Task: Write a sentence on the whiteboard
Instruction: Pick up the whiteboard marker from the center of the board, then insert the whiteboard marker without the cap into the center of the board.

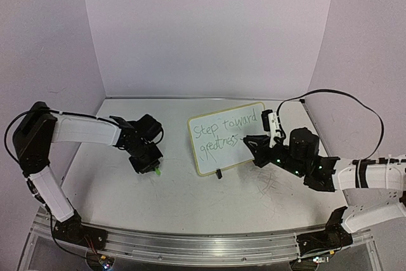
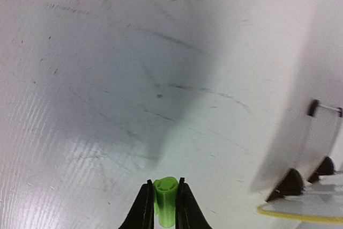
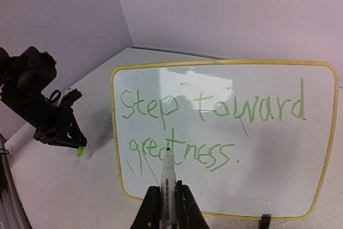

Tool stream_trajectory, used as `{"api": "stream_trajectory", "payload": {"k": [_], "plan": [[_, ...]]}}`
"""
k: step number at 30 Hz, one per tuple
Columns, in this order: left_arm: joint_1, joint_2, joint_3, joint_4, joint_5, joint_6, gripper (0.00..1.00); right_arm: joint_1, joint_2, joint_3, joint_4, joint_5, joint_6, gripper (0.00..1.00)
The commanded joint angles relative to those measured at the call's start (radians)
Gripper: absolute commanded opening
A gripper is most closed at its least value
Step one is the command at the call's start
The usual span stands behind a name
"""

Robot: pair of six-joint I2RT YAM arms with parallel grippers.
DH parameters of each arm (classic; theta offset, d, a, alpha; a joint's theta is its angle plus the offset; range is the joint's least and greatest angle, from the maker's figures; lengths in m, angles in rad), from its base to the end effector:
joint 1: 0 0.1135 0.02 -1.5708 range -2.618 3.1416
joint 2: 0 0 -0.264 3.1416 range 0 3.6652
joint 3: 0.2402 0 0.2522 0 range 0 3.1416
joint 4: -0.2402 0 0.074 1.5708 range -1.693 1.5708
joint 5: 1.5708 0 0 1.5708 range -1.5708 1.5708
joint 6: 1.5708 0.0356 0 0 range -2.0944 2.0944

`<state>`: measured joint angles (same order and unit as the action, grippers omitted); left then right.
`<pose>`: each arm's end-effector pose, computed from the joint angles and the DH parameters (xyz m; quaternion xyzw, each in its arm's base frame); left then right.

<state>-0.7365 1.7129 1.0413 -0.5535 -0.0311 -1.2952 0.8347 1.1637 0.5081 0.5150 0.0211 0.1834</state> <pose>0.2405 -0.2166 0.1663 -0.2742 0.9461 -0.1381 0.1036 0.1716 0.1883 0.2388 -0.2350 0.7175 0.3126 0.5764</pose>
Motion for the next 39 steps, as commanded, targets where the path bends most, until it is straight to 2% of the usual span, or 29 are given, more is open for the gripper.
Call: {"api": "stream_trajectory", "payload": {"k": [1, 7, 12, 19, 27, 39], "plan": [[0.011, -0.213, -0.061, 0.206, -0.019, -0.02, 0.0, 0.134, 0.087, 0.14, 0.045, -0.039, -0.041, 0.0], [0.016, -0.353, -0.155, 0.33, 0.019, -0.231, 0.0, 0.282, 0.309, 0.362, 0.059, 0.039, -0.08, 0.0], [0.038, -0.442, -0.22, 0.427, 0.03, -0.373, 0.0, 0.364, 0.484, 0.498, 0.086, 0.166, -0.097, 0.0], [0.056, -0.465, -0.229, 0.44, 0.093, -0.438, 0.0, 0.415, 0.611, 0.611, 0.093, 0.271, -0.103, 0.0], [0.057, -0.473, -0.25, 0.463, 0.114, -0.452, 0.0, 0.417, 0.654, 0.653, 0.084, 0.379, -0.081, 0.0], [0.057, -0.513, -0.29, 0.515, 0.115, -0.455, 0.0, 0.417, 0.708, 0.694, 0.058, 0.38, -0.048, 0.0]]}}
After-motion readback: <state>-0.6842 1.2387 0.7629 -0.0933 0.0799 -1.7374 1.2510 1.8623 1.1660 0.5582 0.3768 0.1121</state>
